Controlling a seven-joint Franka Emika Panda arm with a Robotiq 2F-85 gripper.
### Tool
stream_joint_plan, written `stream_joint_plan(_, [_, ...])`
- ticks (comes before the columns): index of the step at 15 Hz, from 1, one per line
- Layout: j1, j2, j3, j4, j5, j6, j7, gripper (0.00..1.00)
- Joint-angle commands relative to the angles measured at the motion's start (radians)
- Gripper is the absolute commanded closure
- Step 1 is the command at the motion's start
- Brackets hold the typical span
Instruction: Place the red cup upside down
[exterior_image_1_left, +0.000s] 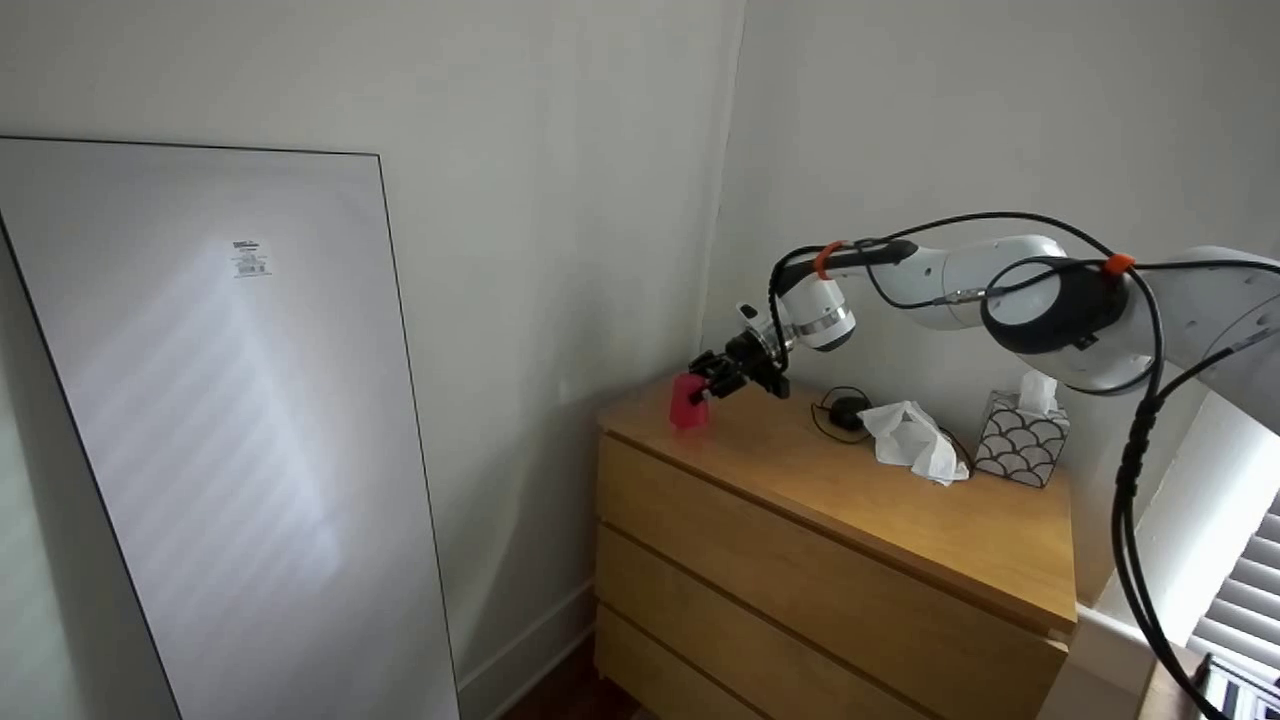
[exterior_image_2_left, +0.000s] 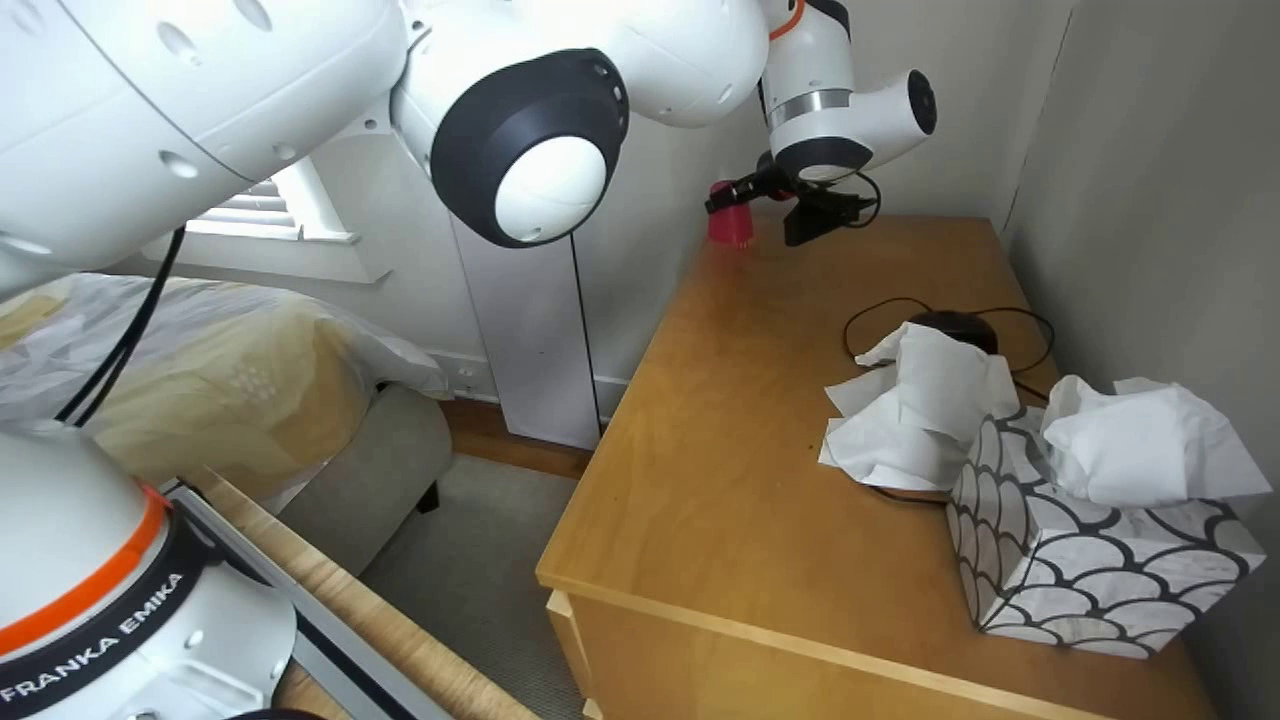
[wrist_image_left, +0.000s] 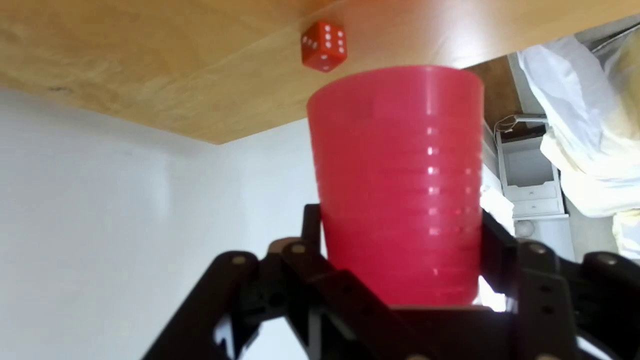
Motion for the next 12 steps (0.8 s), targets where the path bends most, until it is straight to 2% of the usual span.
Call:
stream_joint_plan(1, [-0.006, 0.071, 0.045, 0.092, 0.036, 0.0, -0.068, 0.54])
stream_joint_plan(12, [0.011, 0.163, 0.059, 0.196, 0.024, -0.003, -0.111, 0.54])
